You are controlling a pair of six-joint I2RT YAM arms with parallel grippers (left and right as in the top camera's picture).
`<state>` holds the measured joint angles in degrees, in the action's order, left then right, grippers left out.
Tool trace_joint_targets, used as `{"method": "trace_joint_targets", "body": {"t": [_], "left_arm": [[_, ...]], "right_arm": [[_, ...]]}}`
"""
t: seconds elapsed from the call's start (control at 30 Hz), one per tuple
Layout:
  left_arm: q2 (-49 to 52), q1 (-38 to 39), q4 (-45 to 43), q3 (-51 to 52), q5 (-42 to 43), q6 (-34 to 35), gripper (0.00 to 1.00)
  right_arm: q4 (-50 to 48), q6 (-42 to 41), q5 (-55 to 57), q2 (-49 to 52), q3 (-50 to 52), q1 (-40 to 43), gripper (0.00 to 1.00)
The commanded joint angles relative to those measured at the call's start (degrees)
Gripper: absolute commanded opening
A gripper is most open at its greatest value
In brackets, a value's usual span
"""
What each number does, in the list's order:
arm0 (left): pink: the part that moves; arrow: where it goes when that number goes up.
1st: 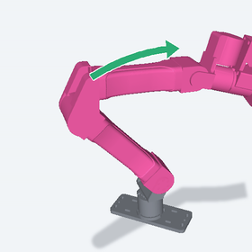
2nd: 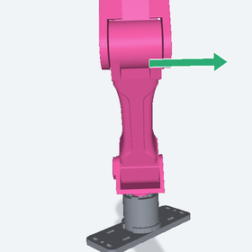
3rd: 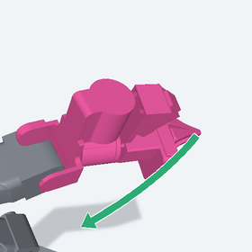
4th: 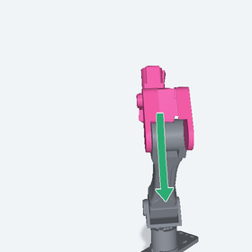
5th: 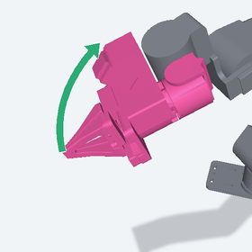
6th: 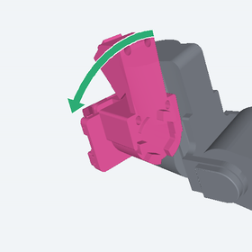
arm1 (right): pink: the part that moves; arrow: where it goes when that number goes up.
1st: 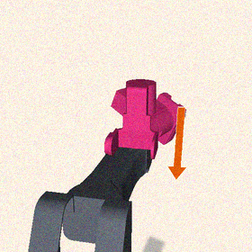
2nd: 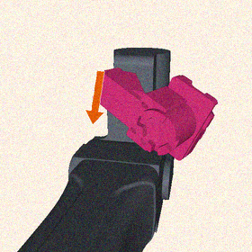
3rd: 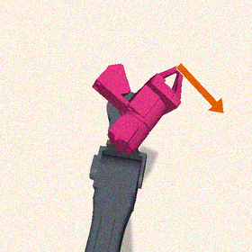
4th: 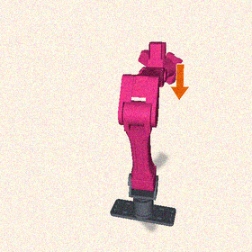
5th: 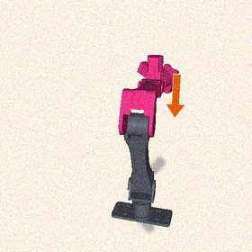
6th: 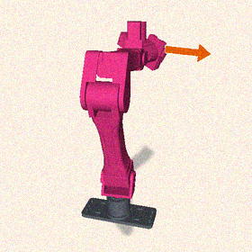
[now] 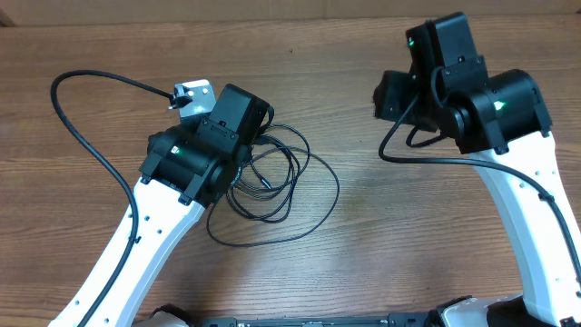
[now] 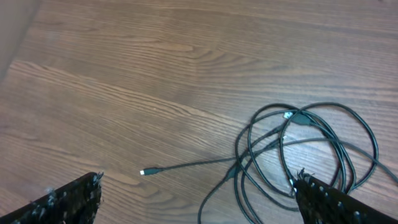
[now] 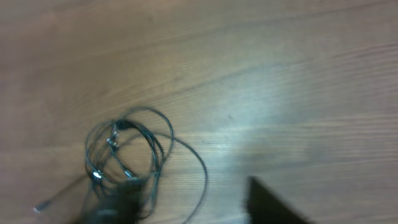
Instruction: Untangle cables
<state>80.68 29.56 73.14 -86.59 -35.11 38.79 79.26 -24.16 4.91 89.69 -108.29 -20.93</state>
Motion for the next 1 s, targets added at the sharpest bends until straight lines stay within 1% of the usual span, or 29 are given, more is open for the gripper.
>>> {"method": "trace_joint_targets", "body": {"t": [0.0, 0.03, 0.07, 0.2, 0.27, 0.37, 0.47, 0.6, 0.83, 0.97], "left_arm": [[-0.44, -0.39, -0.09, 0.26, 3.76, -3.91, 0.99], [-0.44, -0.39, -0.09, 0.31, 4.52, -4.68, 0.99], [-0.44, -0.39, -0.11, 0.44, 4.96, -5.49, 1.00], [-0.44, -0.39, -0.20, 2.34, 4.39, -6.25, 1.00], [-0.44, -0.39, -0.24, 3.72, 3.93, -6.23, 1.00], [-0.44, -0.39, -0.35, 5.16, 2.80, -6.16, 1.00], [-0.44, -0.39, -0.35, 5.33, 0.85, -6.16, 1.00], [-0.44, -0.39, -0.61, 5.33, -0.02, -6.01, 1.00], [-0.44, -0.39, -1.84, 5.33, 0.00, -5.75, 0.99], [-0.44, -0.39, -2.27, 5.33, 0.00, -5.38, 1.00]], "right_arm": [[1.95, 0.24, -0.59, -0.15, 2.14, 0.11, 0.80], [1.97, 0.24, -1.25, -0.15, 3.39, 0.11, 0.87], [1.70, 0.24, -1.90, -0.15, 4.66, 0.09, 0.89], [-3.17, 0.26, -8.98, -0.17, 12.44, 0.00, 0.94], [-7.63, 0.24, -13.55, -0.15, 17.20, 0.00, 0.95], [-14.34, -0.92, -17.92, -0.15, 24.04, 0.00, 1.00], [-18.23, -6.97, -17.90, -0.15, 30.32, 0.00, 1.00], [-20.50, -13.64, -17.88, -0.15, 36.13, 0.00, 1.00], [-22.67, -18.86, -18.21, -0.09, 41.72, -0.11, 1.00], [-23.56, -21.49, -18.32, -0.09, 43.01, -2.19, 1.00]]}}
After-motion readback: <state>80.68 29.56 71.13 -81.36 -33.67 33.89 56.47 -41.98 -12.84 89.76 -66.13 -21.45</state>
